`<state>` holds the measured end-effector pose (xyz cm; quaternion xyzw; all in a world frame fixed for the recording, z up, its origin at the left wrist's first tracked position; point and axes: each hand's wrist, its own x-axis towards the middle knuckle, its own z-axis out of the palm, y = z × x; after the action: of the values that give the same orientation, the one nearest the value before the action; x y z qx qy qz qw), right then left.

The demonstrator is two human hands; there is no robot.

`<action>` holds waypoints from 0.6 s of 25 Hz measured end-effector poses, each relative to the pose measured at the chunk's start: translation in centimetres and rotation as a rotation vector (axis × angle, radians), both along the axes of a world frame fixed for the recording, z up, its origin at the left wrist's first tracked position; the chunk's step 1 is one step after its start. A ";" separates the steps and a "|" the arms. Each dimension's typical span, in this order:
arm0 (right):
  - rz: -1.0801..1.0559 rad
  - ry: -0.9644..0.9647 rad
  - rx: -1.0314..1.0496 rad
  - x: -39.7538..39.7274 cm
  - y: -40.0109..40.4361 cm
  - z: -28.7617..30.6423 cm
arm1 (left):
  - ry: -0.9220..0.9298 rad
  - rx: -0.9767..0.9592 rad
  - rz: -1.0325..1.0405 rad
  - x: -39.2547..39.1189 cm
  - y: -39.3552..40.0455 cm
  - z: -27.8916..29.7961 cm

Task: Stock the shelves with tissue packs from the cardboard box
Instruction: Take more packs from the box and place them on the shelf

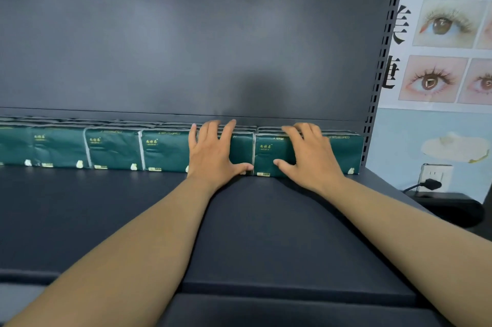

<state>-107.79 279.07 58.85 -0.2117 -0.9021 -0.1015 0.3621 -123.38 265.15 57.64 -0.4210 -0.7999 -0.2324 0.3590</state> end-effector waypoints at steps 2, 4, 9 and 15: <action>-0.026 0.007 -0.001 0.7 -1.1 0.2 | -0.029 0.001 0.006 0.9 -1.9 0.2; -0.028 -0.023 0.003 1.4 -3.2 0.3 | -0.054 0.000 0.003 1.7 -4.7 0.3; 0.059 -0.014 -0.020 1.5 -12.9 0.4 | -0.017 -0.029 0.039 0.4 -16.2 0.4; 0.138 0.030 -0.069 -0.5 -31.2 -1.5 | -0.021 -0.071 0.034 -3.5 -36.1 -2.0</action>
<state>-108.34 247.87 57.31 -0.1629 -0.9120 -0.0420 0.3742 -126.91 229.05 55.66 -0.4171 -0.8184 -0.2022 0.3396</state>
